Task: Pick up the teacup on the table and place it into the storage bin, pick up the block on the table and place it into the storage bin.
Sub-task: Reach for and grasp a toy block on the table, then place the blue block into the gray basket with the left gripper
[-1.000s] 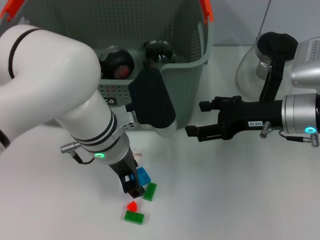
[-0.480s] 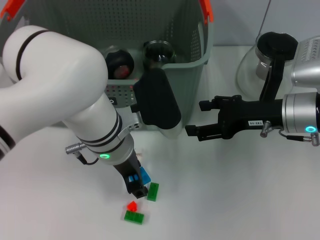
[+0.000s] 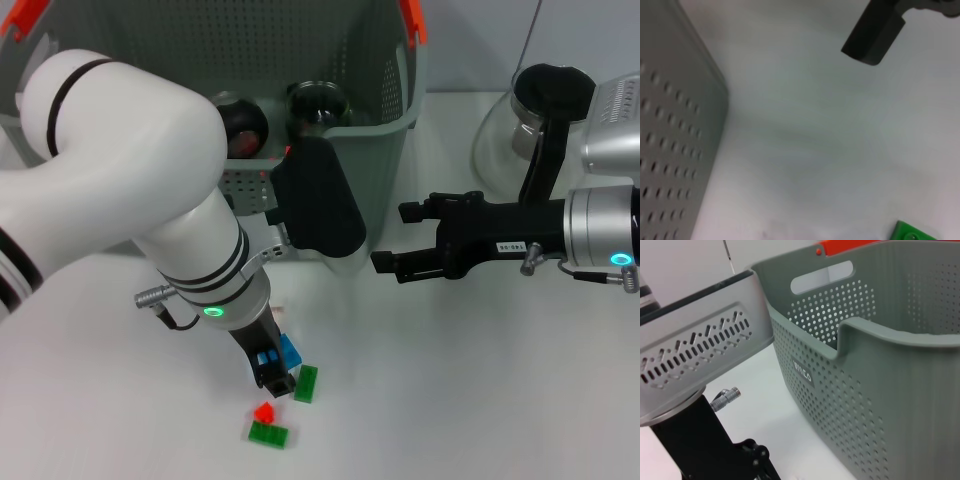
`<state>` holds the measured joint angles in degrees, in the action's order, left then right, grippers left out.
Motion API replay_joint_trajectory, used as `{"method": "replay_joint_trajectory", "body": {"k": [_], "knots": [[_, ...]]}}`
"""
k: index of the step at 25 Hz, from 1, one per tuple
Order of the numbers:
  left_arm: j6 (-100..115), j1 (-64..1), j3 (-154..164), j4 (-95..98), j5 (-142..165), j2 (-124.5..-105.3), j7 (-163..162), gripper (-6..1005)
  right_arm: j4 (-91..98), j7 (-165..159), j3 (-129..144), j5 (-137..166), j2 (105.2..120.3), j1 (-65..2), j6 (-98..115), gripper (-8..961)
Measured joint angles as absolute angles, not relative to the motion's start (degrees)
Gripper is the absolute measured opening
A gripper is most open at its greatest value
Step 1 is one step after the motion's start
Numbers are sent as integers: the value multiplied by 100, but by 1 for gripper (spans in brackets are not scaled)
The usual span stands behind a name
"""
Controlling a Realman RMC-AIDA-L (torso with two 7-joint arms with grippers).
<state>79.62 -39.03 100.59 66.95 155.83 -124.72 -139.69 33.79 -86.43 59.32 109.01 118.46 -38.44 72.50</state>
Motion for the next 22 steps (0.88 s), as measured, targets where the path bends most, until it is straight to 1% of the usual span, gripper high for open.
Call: {"method": "replay_joint_trajectory", "body": {"k": [5,11,13,16,17,18,19,22], "knots": [[8021,-3962,10061,6695,15550,-12472,-14077,627,3388,-8641,5932,10885,11839,-3819,7250,945],[8064,-3992,10060,6752,15549,-12462,-14198,428,3397,-8634,5932,10881,11836,-3805,7251,945],[8151,-3932,10038,6947,15548,-12463,-14232,415,3397,-8633,5932,10879,11828,-3797,7251,945],[8420,-3703,9901,7526,15542,-12459,-14272,396,3397,-8632,5933,10879,11822,-3792,7247,945],[8609,-3531,9733,7905,15482,-12459,-14282,396,3397,-8631,5933,10880,11821,-3792,7245,945],[8609,-3531,9733,7905,15482,-12459,-14282,396,3397,-8631,5933,10880,11821,-3790,7250,945],[8958,-3190,9235,8623,15066,-12459,-14257,396,3397,-8631,5933,10879,11821,-3788,7257,945],[9299,-2864,8228,9256,14057,-12441,-14074,396,3394,-8630,5933,10881,11817,-3783,7273,945]]}}
